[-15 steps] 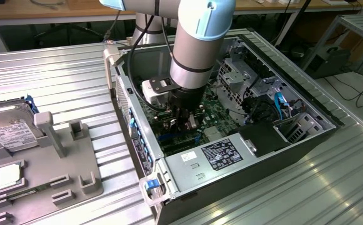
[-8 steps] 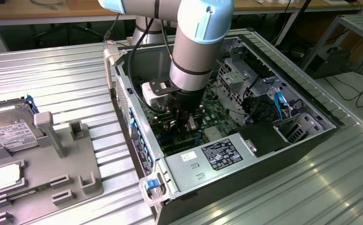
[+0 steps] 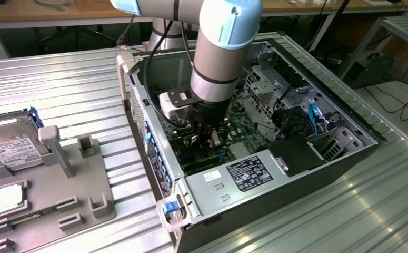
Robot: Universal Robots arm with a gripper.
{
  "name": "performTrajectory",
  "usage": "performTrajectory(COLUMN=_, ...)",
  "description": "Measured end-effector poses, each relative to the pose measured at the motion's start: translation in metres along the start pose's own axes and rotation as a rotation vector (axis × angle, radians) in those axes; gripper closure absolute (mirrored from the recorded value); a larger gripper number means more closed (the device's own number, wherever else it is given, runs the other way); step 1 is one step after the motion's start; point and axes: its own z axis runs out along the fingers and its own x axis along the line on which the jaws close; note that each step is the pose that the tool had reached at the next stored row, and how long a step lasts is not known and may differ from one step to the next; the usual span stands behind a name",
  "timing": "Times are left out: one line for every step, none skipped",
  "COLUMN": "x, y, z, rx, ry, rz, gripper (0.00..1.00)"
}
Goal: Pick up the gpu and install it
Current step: 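Insert the gpu into the slot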
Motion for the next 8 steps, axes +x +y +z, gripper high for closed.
performTrajectory(x=-0.0011, y=0.0001, z=0.0025, rx=-0.0002, ry=-0.0005, rz=0.0, gripper=0.72)
performTrajectory(x=-0.0022, y=0.0002, z=0.0048, rx=-0.0006, ry=0.0006, rz=0.0, gripper=0.72)
performTrajectory(x=-0.0023, y=0.0001, z=0.0056, rx=-0.0003, ry=0.0001, rz=0.0, gripper=0.72)
performTrajectory(x=-0.0024, y=0.0001, z=0.0058, rx=-0.0002, ry=-0.0002, rz=0.0, gripper=0.72)
performTrajectory(x=-0.0024, y=0.0001, z=0.0061, rx=0.0001, ry=-0.0007, rz=0.0, gripper=0.72)
performTrajectory(x=-0.0024, y=0.0001, z=0.0061, rx=0.0001, ry=-0.0007, rz=0.0, gripper=0.72)
performTrajectory(x=-0.0025, y=0.0001, z=0.0061, rx=0.0001, ry=-0.0007, rz=0.0, gripper=0.72)
performTrajectory(x=-0.0025, y=0.0001, z=0.0061, rx=0.0001, ry=-0.0008, rz=0.0, gripper=0.72)
